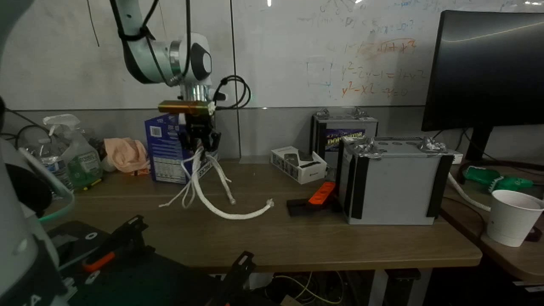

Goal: Pick up the ropes from the table and put them in the blue box.

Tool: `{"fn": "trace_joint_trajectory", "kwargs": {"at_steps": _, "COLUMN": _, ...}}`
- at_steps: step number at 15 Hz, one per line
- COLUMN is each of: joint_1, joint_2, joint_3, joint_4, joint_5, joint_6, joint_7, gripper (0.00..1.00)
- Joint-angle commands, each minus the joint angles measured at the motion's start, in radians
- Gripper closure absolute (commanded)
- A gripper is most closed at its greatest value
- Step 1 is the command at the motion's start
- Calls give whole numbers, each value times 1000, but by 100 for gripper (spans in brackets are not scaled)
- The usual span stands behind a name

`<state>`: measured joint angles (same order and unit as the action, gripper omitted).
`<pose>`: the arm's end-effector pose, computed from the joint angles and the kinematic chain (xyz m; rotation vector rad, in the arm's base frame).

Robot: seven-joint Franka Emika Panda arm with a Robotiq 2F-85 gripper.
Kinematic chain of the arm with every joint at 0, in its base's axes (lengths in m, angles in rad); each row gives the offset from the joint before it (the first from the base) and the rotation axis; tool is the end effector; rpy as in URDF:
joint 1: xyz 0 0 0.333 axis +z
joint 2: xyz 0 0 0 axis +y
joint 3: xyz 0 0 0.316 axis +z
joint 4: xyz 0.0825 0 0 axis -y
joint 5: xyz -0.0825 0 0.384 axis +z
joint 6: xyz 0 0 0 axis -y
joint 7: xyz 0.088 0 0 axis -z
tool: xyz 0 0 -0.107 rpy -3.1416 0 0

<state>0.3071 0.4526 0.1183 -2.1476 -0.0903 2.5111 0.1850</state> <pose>0.5089 0.2327 0.1819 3.0792 0.4749 -0.1262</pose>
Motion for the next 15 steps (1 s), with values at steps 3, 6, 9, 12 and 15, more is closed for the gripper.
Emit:
{"fn": "trace_joint_trajectory", "kwargs": {"at_steps": 3, "joint_1": 33, "joint_2": -273, "joint_3": 40, "joint_4": 13, "joint_5": -10, "joint_6": -255, "joint_7": 133, "gripper": 97}}
{"fn": "trace_joint_trajectory", "kwargs": {"at_steps": 6, "joint_1": 37, "joint_2": -376, "joint_3": 76, "joint_4": 78, "joint_5": -19, "joint_6": -396, "joint_7": 213, "gripper": 97}}
{"fn": "trace_joint_trajectory", "kwargs": {"at_steps": 9, "joint_1": 42, "joint_2": -447, "joint_3": 124, "joint_4": 179, "joint_5": -43, "joint_6": -536, "joint_7": 309, "gripper": 97}}
{"fn": "trace_joint_trajectory", "kwargs": {"at_steps": 12, "joint_1": 49, "joint_2": -466, "joint_3": 182, "joint_4": 328, "joint_5": -78, "joint_6": -681, "joint_7": 407, "gripper": 97}}
{"fn": "trace_joint_trajectory", "kwargs": {"at_steps": 15, "joint_1": 60, "joint_2": -423, "joint_3": 233, "joint_4": 484, "joint_5": -133, "joint_6": -761, "joint_7": 481, "gripper": 97}}
